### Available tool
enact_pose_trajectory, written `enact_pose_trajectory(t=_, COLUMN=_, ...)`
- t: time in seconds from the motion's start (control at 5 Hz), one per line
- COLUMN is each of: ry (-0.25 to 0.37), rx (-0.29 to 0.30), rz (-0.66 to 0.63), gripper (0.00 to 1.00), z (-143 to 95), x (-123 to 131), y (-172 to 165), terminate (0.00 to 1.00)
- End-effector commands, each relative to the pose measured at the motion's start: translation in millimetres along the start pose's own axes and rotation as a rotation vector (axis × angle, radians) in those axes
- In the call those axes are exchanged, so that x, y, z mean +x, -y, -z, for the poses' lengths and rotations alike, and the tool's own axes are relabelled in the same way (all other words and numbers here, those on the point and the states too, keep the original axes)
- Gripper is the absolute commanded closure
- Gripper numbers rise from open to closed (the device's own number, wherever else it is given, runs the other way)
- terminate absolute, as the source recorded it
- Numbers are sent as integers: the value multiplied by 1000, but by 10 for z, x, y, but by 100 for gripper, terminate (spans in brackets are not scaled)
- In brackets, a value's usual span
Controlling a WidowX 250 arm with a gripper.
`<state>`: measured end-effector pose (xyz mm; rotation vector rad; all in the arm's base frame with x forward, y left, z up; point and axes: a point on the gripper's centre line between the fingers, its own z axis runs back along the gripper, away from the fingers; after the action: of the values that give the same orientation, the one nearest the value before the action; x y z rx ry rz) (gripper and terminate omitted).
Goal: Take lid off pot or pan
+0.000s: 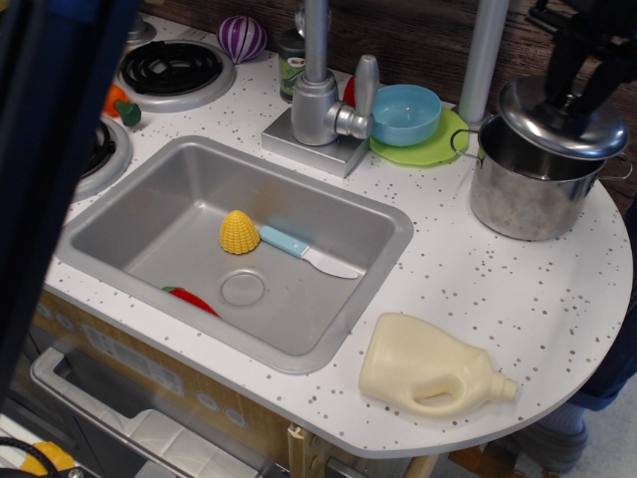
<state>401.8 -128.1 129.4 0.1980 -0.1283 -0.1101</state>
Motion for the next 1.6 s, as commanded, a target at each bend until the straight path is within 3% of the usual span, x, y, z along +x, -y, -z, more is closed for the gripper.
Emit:
enact_pose_trajectory(t=0.0, ry=67, rx=-36, rz=-139, gripper=100, z=-359, x=-488, y=25, terminate=0)
enact_pose_trajectory(t=0.2, ry=89, rx=-62, rz=-158, gripper=100, z=-132, x=-712, y=93, terminate=0)
enact_pose_trajectory(t=0.6, ry=127, rx=-137, rz=-177, gripper=100, z=391, x=-812, y=131, terminate=0)
enact_pose_trajectory(t=0.8, ry=111, rx=-161, rz=-211, gripper=0, z=536, x=-868, y=108, terminate=0)
enact_pose_trajectory(t=1.0, ry=123, rx=-184, rz=-198, gripper=0, z=696, x=-888, y=62, terminate=0)
enact_pose_trajectory(t=1.4, ry=146, rx=-236, rz=-217, gripper=0, z=792, x=-879, y=71, terminate=0)
